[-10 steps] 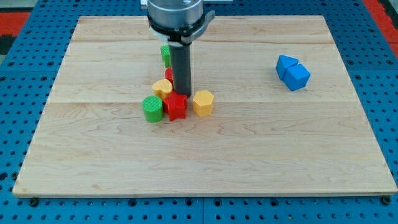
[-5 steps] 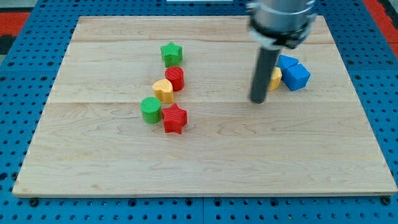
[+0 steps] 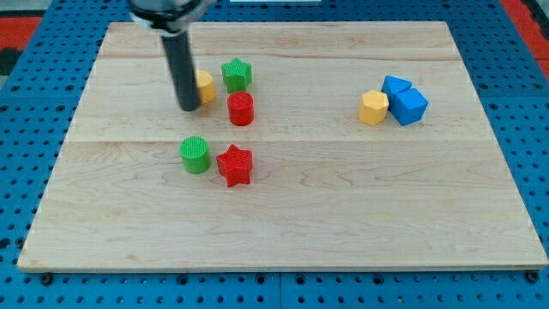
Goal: Move the red circle below the yellow heart
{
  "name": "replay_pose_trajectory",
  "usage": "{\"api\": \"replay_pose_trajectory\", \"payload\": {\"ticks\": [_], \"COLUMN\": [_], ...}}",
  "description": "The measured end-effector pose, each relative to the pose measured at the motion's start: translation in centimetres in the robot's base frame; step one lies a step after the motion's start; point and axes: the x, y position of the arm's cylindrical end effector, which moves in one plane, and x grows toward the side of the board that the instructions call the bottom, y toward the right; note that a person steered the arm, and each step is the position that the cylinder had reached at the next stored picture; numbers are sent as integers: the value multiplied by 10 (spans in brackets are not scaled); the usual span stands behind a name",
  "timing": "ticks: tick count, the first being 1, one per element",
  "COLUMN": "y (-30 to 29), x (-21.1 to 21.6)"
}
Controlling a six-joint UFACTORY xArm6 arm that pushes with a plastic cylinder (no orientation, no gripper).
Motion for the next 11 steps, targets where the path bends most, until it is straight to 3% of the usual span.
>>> {"api": "replay_pose_trajectory", "payload": {"ticks": [1, 2, 3, 5, 7, 10, 11], "y": [-15, 27, 57, 167, 144, 223, 215], "x": [-47, -43, -3, 13, -24, -42, -81]}}
